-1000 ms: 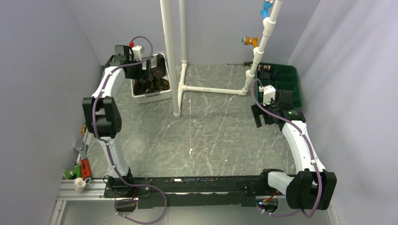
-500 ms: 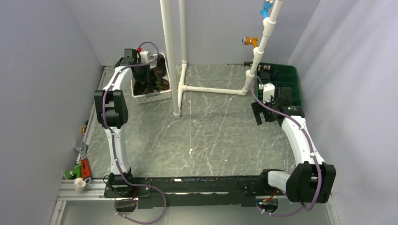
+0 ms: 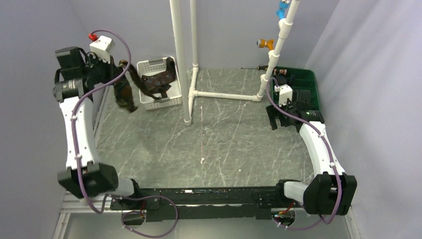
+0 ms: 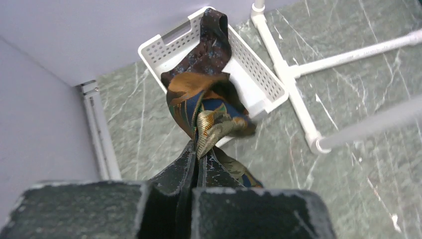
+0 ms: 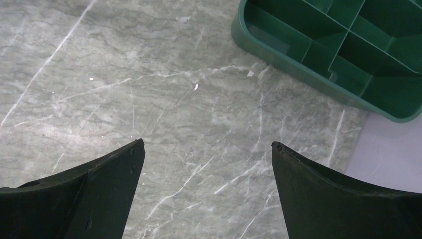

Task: Roll the ties
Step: Pick up the tie from the bin, then place the tie at the center of the board.

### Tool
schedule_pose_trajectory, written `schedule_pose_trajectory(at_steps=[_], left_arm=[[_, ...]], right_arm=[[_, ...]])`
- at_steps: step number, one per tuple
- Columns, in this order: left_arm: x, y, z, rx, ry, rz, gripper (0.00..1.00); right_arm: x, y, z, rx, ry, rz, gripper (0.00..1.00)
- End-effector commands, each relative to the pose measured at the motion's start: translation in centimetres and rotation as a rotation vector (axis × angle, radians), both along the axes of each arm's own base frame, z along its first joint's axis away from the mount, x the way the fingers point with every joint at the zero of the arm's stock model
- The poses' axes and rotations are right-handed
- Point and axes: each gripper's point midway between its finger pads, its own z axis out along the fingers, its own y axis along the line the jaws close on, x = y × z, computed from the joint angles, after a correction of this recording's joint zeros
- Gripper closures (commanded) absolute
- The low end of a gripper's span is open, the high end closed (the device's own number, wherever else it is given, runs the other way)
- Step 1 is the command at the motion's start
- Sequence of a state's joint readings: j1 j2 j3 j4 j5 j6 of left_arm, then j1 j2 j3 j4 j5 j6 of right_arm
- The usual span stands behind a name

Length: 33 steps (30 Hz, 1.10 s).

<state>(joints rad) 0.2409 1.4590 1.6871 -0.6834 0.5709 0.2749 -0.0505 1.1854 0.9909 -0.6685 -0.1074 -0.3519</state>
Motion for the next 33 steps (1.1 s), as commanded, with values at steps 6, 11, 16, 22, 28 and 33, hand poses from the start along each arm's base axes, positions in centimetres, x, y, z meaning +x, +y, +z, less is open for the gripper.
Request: schedule_pose_trajectory(at_steps=[6,11,16,22,28,33], left_arm=[[-14.5,-7.4,4.6,0.136,-0.171,-0.426,1.0],[-19.2,-12.8,3.6,0.142,-0.164,-0.64,1.0],[-20.5,-16.7,2.3,0.04,-0.103,-0.768,1.0],[-22.0,-21.4,2.7,-0.014,-0.074,-0.951,1.0],[-23.3,-27.0,3.7,0.054,-0.125,-1.102,1.0],[-24.6,-31.6,9.0,-0.007,-0.274,-1.214,1.0]], right_arm=[[1.4,1.5,2.4,0.066,-0.055,0.039,0.0],[1.5,1.9,2.9,0.094,-0.054,0.039,0.0],[1.1,1.8,3.2,0.089,-0.062,0.04,0.0],[0.2,1.6,3.2,0.07,-0.069,0.042,0.0],[-0.2,1.8,3.1,0.074,-0.059,0.052,0.0],[0.2,1.4,3.2,0.069,-0.049,0.02,0.0]])
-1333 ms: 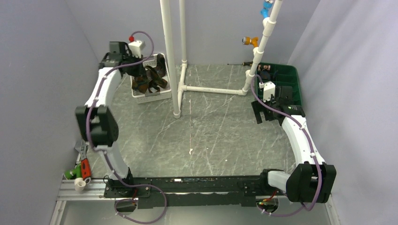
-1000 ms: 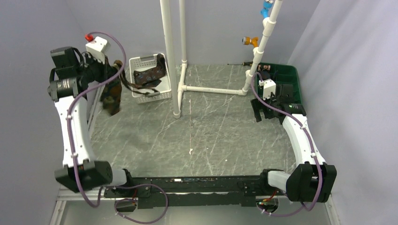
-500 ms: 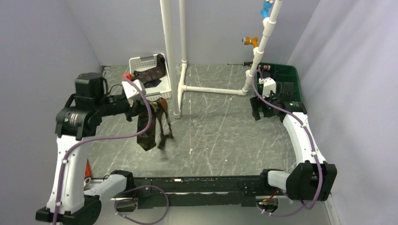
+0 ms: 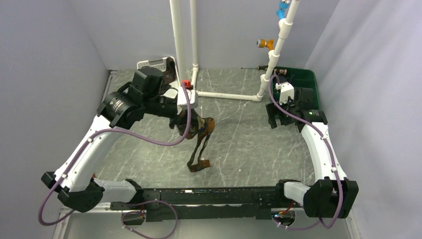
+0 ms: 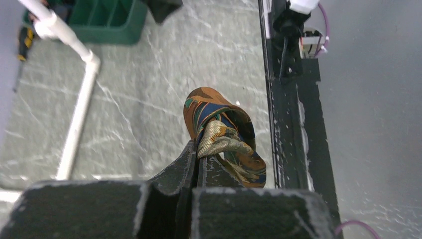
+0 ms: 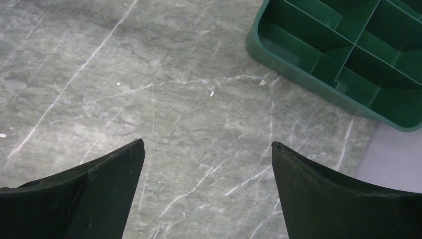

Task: Roll the ties
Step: Place the tie at the center of the board.

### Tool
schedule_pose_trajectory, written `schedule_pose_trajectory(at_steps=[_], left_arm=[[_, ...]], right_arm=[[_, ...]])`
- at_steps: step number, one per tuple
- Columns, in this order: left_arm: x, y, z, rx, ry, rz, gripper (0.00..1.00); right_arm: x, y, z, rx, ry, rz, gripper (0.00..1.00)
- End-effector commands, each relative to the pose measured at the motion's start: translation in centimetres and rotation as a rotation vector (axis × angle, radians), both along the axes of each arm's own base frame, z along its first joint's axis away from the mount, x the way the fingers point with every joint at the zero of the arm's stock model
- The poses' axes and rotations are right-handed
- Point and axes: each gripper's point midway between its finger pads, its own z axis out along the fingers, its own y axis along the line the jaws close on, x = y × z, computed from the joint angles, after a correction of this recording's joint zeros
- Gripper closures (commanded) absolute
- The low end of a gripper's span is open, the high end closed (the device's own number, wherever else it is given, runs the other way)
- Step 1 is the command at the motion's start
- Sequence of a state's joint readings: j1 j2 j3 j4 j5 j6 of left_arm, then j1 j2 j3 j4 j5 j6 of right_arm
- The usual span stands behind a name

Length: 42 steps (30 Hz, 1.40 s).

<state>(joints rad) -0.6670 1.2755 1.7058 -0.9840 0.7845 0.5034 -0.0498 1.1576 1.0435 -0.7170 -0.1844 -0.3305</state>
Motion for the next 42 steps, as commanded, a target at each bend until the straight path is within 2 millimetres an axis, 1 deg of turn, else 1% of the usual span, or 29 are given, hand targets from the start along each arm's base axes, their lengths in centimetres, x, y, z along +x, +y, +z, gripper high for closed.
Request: schedule_pose_trajectory(at_steps=[1,2,4,6,7,9,12,15,17,19,21,23,25,26,27,28,29,30,31,32,33,34,35,36,37,38,39,40,42], left_arm=[[-0.8,-3.6,7.5,-0.176,-0.154,-0.063,1.0],[-1.4,-4.3,8.7,-0.202,-0.158,-0.093,1.0],[-1.5,-4.6,10.2,-0.233,-0.155,-0.094,1.0],[-0.9,-4.2,9.9,-0.216,-0.181,-0.06,1.0],[-0.5,-3.8,9.1,-0.194,-0.191,-0.038,1.0],[0.6,-2.1,7.9,-0.172,-0.191,0.023,1.0],[1.3,1.5,7.2,-0.153,-0.158,0.098,1.0],[2.1,5.4,7.1,-0.114,-0.172,0.216,1.0],[1.7,7.4,7.4,-0.093,-0.193,0.264,1.0],[0.9,8.3,7.4,-0.068,-0.224,0.269,1.0],[0.2,8.1,6.8,-0.055,-0.229,0.229,1.0],[0.3,6.6,5.5,-0.03,-0.213,0.193,1.0],[0.6,3.5,3.8,0.002,-0.204,0.139,1.0],[0.9,1.4,3.0,0.006,-0.196,0.127,0.99],[1.9,-1.3,3.2,-0.024,-0.209,0.138,0.93],[2.8,-3.6,3.0,-0.037,-0.181,0.172,0.8],[3.1,-6.1,2.6,-0.033,-0.146,0.155,0.45],[2.8,-8.0,4.1,-0.048,-0.143,0.126,0.07],[2.9,-9.9,3.7,-0.009,-0.138,0.106,0.01],[3.5,-11.0,2.7,0.051,-0.132,0.111,0.01],[3.9,-11.3,1.9,0.104,-0.121,0.125,0.01],[4.2,-11.0,0.5,0.166,-0.091,0.122,0.01],[3.6,-10.1,-0.2,0.177,-0.041,0.083,0.01],[2.9,-8.8,-0.7,0.162,0.024,0.043,0.01],[2.3,-7.3,-0.6,0.113,0.071,0.01,0.01],[2.2,-5.5,-1.1,0.058,0.122,0.014,0.01],[3.0,-3.6,-1.4,-0.005,0.124,0.057,0.01],[3.0,-2.3,-2.6,-0.028,0.078,0.085,0.01],[2.9,0.1,-5.5,0.001,-0.031,0.155,0.0]], right_arm=[[0.5,-0.2,1.1,0.003,-0.012,-0.023,0.0],[0.6,-0.2,1.0,0.007,-0.005,-0.029,0.0],[0.7,-0.4,1.0,0.02,0.012,-0.037,0.0],[0.6,-0.7,0.9,0.034,0.026,-0.053,0.0],[0.6,-1.0,0.9,0.044,0.031,-0.068,0.0],[0.5,-1.5,0.7,0.065,0.043,-0.086,0.0],[0.4,-2.4,0.4,0.089,0.063,-0.112,0.0],[0.3,-2.7,0.2,0.092,0.064,-0.115,0.0],[0.2,-2.6,0.0,0.094,0.066,-0.105,0.0],[0.2,-2.5,-0.1,0.097,0.071,-0.099,0.0],[0.2,-2.5,-0.2,0.101,0.079,-0.099,0.0],[0.5,-2.7,-0.2,0.109,0.088,-0.111,0.0],[0.7,-3.1,-0.2,0.13,0.111,-0.125,0.0],[0.8,-3.3,-0.3,0.137,0.122,-0.136,0.0],[0.9,-3.6,-0.3,0.142,0.13,-0.147,0.0],[0.9,-3.9,-0.4,0.148,0.139,-0.155,0.0],[1.0,-4.3,-0.5,0.149,0.142,-0.166,0.0],[1.1,-4.7,-0.5,0.145,0.147,-0.175,0.0],[1.1,-5.0,-0.6,0.138,0.157,-0.182,0.0],[0.9,-5.3,-0.7,0.134,0.177,-0.184,0.0],[0.7,-5.6,-0.7,0.131,0.192,-0.188,0.0],[0.5,-5.9,-0.7,0.122,0.2,-0.186,0.0],[0.2,-6.0,-0.6,0.115,0.203,-0.174,0.0],[-0.2,-5.9,-0.6,0.107,0.206,-0.148,0.0],[-0.6,-5.5,-0.5,0.106,0.204,-0.117,0.0],[-1.0,-4.9,-0.4,0.113,0.208,-0.083,0.0],[-1.2,-4.4,-0.3,0.112,0.206,-0.059,0.0],[-1.4,-4.0,-0.5,0.107,0.208,-0.043,0.0],[-1.7,-3.2,-1.1,0.091,0.232,-0.017,0.0]])
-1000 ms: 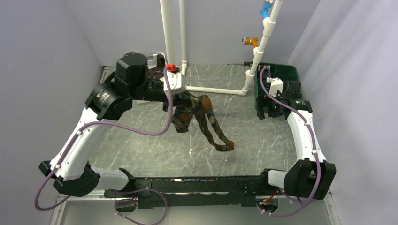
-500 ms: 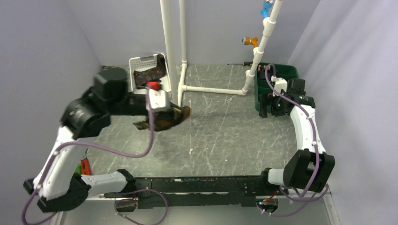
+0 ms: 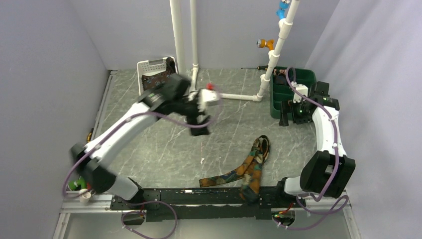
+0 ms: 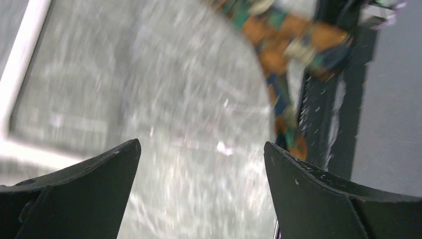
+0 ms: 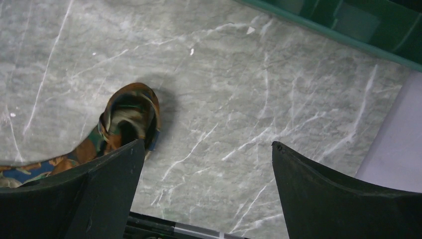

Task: Roll the ties
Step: Place the tie at the center of the board, then flatten out the tie at the center of the board.

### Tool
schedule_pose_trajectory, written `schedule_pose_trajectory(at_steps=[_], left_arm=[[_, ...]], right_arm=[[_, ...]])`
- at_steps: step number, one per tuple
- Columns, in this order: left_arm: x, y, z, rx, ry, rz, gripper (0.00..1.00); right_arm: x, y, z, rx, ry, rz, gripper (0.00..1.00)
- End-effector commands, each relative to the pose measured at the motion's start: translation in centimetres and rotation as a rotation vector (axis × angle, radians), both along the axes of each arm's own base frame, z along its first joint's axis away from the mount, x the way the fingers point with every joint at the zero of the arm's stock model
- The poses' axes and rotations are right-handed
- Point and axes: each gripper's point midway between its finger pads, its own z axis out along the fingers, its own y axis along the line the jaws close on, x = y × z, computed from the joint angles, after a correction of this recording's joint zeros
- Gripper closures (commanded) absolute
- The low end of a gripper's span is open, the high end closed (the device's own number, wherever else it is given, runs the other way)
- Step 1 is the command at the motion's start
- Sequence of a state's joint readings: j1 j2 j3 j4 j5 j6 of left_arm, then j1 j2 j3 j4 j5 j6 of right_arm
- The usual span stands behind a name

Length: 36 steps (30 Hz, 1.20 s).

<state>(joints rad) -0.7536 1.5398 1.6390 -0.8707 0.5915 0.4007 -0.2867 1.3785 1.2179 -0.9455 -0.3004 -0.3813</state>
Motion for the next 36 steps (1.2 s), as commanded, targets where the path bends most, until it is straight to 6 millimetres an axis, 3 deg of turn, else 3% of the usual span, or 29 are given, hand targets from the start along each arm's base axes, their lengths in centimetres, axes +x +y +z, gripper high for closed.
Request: schedule_pose_trajectory(at_steps=[1,4,6,9,14,21,27,32,36], left_arm=[[-2.8,6.3,3.3,-0.172,-0.238,0.048,0.01],[-4.4,9.2,-1.8,-0.04,-0.179,0.047,0.01],[-6.4,9.7,-4.4,-0.034,-0.178,-0.047,0.02],[-7.6,8.8,-8.5,0.013,-0.201,-0.081,0.04],[-10.3,6.0,-13.6,0.099,-0.174,-0.225,0.01],[-11.6,1.0,-16.8,0.15,-0.044,-0.317,0.01],[-12.9,0.9,-20.1,0.241,0.055,-0.359,0.07],[-11.7,2.5,-22.0,0.339,0.046,-0.297,0.59],[-9.2,4.0,-20.4,0.338,0.041,-0.226,0.99]], right_arm=[[-0.9,2.4,0.8,-0.005,-0.011,0.125,0.01],[-1.4,4.9,0.9,0.009,0.007,0.232,0.03],[-2.2,6.7,0.7,-0.008,0.023,0.315,0.04],[-3.4,7.6,-0.3,-0.042,0.073,0.362,0.05],[-5.8,6.7,-2.2,-0.072,0.189,0.344,0.07],[-7.9,5.9,-3.6,-0.095,0.276,0.285,0.1],[-10.7,5.3,-6.0,-0.108,0.424,0.286,0.11],[-11.0,7.3,-6.8,0.009,0.471,0.294,0.11],[-10.7,8.5,-8.4,0.084,0.527,0.288,0.13]])
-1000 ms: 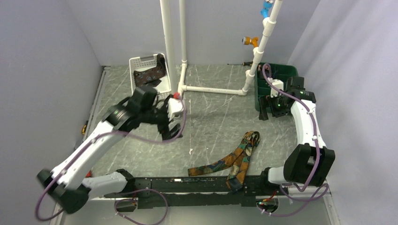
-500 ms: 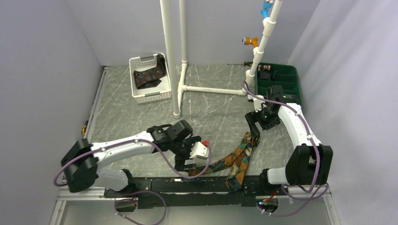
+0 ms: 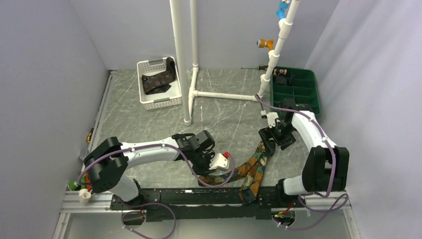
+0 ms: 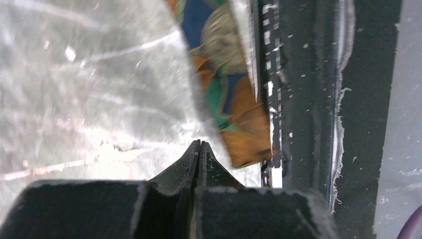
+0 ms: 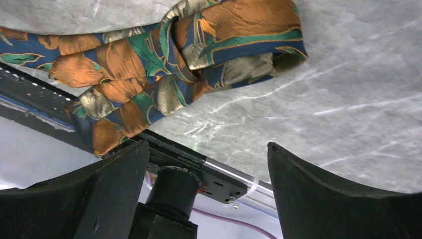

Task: Roll the ties
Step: Flatten out the tie at the center of the board.

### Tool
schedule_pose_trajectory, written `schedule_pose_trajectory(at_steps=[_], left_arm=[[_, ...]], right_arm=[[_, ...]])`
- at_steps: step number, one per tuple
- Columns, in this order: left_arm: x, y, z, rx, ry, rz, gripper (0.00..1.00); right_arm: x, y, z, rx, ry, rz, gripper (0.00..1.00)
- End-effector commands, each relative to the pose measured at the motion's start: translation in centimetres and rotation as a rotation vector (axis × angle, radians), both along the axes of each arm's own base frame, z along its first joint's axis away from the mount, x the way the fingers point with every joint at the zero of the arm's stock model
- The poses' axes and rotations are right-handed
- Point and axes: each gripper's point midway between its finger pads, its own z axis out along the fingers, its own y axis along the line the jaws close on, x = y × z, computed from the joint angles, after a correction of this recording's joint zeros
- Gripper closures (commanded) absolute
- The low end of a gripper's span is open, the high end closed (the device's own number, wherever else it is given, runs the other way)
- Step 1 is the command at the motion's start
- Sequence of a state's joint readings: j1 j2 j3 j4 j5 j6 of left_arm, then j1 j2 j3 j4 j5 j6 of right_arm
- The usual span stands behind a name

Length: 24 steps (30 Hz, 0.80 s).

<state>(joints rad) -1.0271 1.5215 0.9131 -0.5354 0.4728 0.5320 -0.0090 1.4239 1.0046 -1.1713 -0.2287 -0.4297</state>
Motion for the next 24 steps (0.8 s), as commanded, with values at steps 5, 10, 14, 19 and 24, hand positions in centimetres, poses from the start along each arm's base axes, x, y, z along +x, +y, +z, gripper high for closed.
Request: schedule_pose_trajectory(at_steps=[5,10,14,19,24], left_arm=[[4.8,3.1,3.3,-0.01,-0.097,0.112,1.0],[4.4,3.8,5.0,-0.044,-0.037,0.106,0.68],[1.5,1.6,6.9,-0.184,-0.045,0.015,0.01],[-2.0,0.3,3.7,-0.089,-0.01,-0.091,0.01],[-2.2,-0.2,0.0,0.026,-0.011,-0.101,0.04]], right_arm=[[0.9,2.8,-2.5,0.151,0.179,-0.034,0.21],[2.4,3.7,-2.9,0.211,0.237,-0.029,0.31],[2.5,3.9,-2.6,0.225,0.233,-0.024,0.48],[2.1,4.0,-2.6,0.235,0.258,-0.019,0.8],[1.1,3.9,-2.1,0.238,0.276,-0.009,1.0]])
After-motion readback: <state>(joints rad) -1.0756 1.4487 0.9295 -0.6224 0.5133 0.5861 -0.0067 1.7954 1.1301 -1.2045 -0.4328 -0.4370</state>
